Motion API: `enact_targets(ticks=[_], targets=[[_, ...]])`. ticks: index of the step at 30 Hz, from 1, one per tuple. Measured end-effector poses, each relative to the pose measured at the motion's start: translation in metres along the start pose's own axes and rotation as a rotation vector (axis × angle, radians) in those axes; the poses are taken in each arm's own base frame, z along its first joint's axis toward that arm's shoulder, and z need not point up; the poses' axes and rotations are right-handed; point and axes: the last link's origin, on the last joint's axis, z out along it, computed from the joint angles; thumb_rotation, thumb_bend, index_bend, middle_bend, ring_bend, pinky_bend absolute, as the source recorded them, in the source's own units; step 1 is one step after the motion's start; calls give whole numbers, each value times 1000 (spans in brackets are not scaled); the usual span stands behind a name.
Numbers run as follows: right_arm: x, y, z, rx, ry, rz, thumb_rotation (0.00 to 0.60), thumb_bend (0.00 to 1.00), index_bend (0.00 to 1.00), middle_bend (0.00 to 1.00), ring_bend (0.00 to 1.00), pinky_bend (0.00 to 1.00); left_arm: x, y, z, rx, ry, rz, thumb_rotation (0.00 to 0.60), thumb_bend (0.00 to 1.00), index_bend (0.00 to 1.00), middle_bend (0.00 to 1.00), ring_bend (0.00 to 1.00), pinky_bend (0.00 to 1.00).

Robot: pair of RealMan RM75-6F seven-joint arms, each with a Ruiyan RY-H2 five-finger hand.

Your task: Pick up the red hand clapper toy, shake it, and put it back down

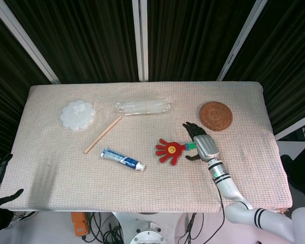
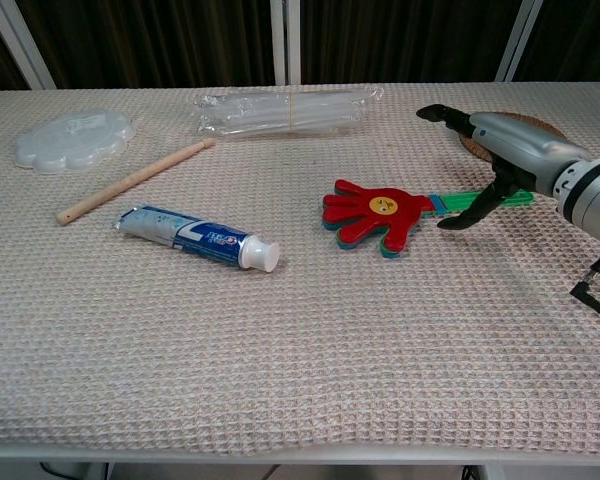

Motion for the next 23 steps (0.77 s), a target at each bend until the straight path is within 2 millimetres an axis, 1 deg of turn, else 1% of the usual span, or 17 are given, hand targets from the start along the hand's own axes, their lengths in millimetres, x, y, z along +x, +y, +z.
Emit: enact_targets(ticks=[3,6,8,9,12,13,15,16,19,21,23], targets=[[12,-1,-11,3,20,-6,600,2,0,0,0,0,1,0,-1,3,4,1,600,102,44,20,0,32],[30,7,-31,-1,79,-51,600,14,0,0,0,0,1,-1,-2,8,2,1,600,102,44,20,0,32],[44,18,-50,-16,134,-104,600,16,0,0,0,0,1,-1,-3,9,1,2,600,102,44,20,0,32],[49,24,-61,-28,159,-130,600,18,0,0,0,0,1,-1,-3,9,2,2,600,102,44,19,0,32],[64,50,-105,-101,228,-225,600,25,0,0,0,0,1,0,-3,9,2,6,600,102,44,20,0,32],[67,60,-125,-142,247,-262,600,25,0,0,0,0,0,1,-4,9,0,7,600,102,44,20,0,32],[70,75,-155,-205,271,-312,600,26,0,0,0,0,0,1,-5,9,-4,13,600,102,44,20,0,32],[71,83,-174,-247,285,-340,600,26,0,0,0,0,1,1,-6,10,-6,18,600,102,44,20,0,32],[70,99,-214,-338,311,-387,600,26,0,0,0,0,2,1,-6,10,-7,30,600,102,44,20,0,32],[70,106,-228,-373,319,-396,600,26,0,0,0,0,2,2,-4,8,-7,32,600,102,44,19,0,32],[69,111,-236,-397,323,-384,600,26,0,0,0,0,1,2,-3,4,-11,35,600,102,44,20,0,32]])
